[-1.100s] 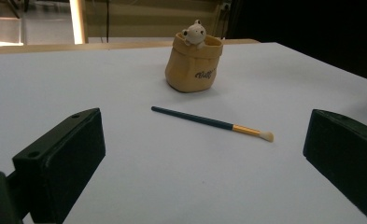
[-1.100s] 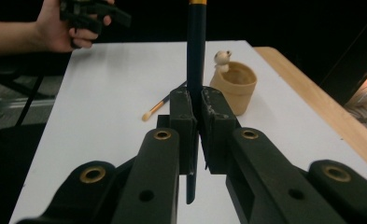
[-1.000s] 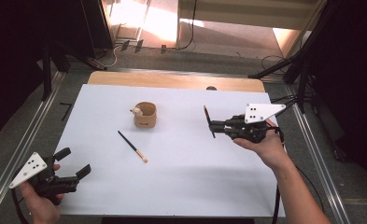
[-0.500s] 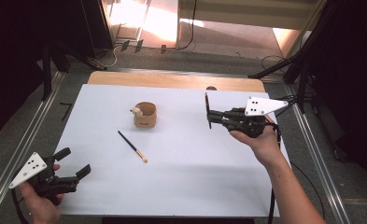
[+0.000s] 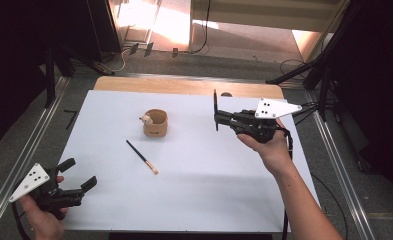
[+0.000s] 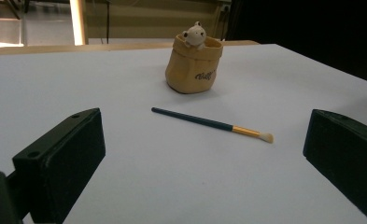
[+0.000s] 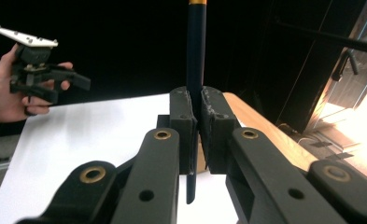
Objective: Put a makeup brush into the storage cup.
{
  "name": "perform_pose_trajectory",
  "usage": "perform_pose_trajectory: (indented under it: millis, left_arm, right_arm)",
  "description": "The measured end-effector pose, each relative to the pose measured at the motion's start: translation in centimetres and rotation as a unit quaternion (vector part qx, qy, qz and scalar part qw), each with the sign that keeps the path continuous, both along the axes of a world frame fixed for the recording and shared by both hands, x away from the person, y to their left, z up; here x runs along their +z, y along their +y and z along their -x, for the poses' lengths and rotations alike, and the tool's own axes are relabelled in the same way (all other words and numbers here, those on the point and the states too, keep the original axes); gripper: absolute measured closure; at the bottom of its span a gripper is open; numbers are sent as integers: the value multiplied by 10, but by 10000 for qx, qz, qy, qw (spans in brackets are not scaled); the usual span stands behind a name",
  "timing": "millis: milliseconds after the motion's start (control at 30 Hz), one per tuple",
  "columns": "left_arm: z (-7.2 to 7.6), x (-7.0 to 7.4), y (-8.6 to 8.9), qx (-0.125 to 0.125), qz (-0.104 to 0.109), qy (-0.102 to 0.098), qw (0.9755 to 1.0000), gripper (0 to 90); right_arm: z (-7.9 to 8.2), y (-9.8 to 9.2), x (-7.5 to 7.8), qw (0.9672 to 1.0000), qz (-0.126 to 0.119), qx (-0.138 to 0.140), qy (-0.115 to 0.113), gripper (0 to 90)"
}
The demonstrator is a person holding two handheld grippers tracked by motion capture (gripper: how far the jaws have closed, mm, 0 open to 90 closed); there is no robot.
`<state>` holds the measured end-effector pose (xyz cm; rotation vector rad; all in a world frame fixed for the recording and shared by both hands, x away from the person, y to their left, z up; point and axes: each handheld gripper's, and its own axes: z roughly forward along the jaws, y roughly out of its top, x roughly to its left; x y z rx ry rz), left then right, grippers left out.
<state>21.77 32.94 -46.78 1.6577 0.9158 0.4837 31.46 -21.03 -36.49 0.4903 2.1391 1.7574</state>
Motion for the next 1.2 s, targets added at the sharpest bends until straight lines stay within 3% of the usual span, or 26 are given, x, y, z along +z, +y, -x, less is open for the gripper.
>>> perform_pose_trajectory:
  millis: [300,1200]
  left_arm:
    - [0,0,0,-5,-1,1,10000,0]
    - [-1,0,2,-6,64,-13,10000,0]
  right_arm:
    - [-7,17,2,9998,-140,-160,-54,855]
    - [-31,61,2,9987,-398,-281,-138,855]
